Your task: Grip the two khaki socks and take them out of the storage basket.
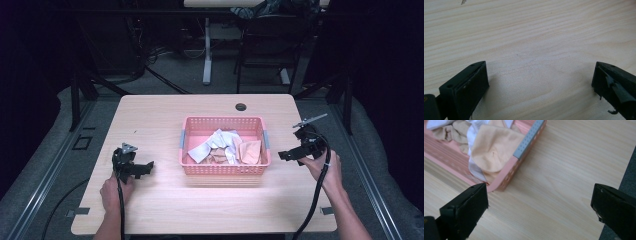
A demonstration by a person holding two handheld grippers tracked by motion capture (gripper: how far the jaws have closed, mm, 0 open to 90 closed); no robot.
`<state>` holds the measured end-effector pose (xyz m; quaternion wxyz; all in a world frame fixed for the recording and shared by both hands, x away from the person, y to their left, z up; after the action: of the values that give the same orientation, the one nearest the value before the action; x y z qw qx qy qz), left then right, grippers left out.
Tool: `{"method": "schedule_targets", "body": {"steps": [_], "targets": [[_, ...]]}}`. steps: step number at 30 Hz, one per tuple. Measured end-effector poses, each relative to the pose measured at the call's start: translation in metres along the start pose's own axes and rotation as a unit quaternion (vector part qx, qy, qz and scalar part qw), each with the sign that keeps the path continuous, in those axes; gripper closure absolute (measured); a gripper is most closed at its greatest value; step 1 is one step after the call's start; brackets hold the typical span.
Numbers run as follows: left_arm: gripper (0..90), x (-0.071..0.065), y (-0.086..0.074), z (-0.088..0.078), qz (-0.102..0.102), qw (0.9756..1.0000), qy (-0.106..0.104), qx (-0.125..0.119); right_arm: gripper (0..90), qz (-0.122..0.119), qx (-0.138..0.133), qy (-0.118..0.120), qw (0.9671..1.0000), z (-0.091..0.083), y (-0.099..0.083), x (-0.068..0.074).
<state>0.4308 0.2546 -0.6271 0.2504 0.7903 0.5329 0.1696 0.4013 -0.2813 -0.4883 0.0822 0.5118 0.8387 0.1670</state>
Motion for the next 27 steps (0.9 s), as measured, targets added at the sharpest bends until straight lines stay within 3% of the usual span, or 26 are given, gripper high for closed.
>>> {"method": "schedule_targets", "body": {"steps": [13, 19, 27], "targets": [[0.4, 0.0, 0.0, 0.0, 0.0, 1.0, -0.001, 0.0, 0.2, -0.04, -0.006, 0.001, 0.9992, -0.017, 0.048, 0.026], [0.4, 0.0, 0.0, 0.0, 0.0, 1.0, -0.001, 0.0, 0.2, -0.048, -0.011, 0.01, 0.9987, -0.009, 0.065, 0.04], [0.4, 0.0, 0.0, 0.0, 0.0, 1.0, -0.001, 0.0, 0.7, -0.063, 0.009, 0.026, 0.9976, 0.009, 0.088, 0.055]]}}
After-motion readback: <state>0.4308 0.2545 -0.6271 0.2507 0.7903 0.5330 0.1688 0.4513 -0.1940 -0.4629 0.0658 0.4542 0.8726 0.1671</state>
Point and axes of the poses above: each handheld gripper's, and its own axes: z roughly forward along the jaws, y roughly out of its top, x roughly to its left, the point moved 5 cm from there along z, roughly forward along the jaws, and after that the axes turned 10 degrees about x, right-handed, at the moved point
